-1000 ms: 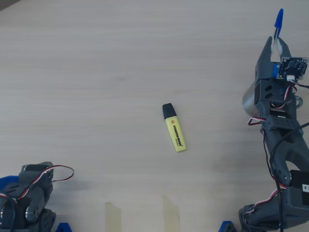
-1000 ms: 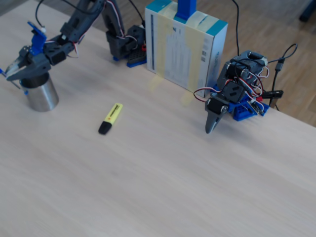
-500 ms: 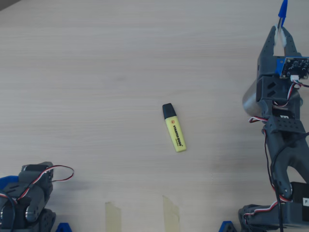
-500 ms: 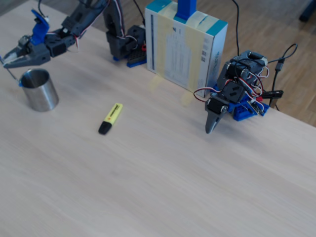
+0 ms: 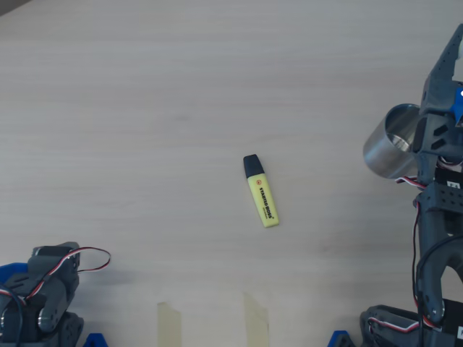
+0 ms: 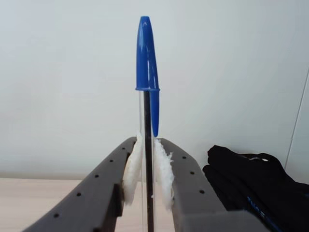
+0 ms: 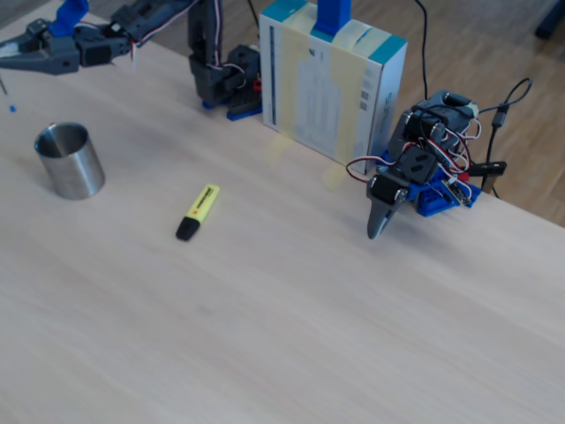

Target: Grab the blue pen and put it in the silver cup.

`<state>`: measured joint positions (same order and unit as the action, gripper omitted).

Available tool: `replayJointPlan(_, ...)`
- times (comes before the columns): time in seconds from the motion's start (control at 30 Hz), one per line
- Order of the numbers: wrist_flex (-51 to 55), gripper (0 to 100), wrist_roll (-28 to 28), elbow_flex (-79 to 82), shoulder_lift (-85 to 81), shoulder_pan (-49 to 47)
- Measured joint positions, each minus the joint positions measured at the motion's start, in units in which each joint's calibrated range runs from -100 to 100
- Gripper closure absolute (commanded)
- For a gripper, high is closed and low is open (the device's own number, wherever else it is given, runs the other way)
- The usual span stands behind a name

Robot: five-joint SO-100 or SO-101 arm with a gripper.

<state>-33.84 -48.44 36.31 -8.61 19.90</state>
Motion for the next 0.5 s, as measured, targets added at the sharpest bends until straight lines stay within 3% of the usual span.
replayJointPlan(0.5,0.0,98,-0.05,13.44,-5.32,-1.21)
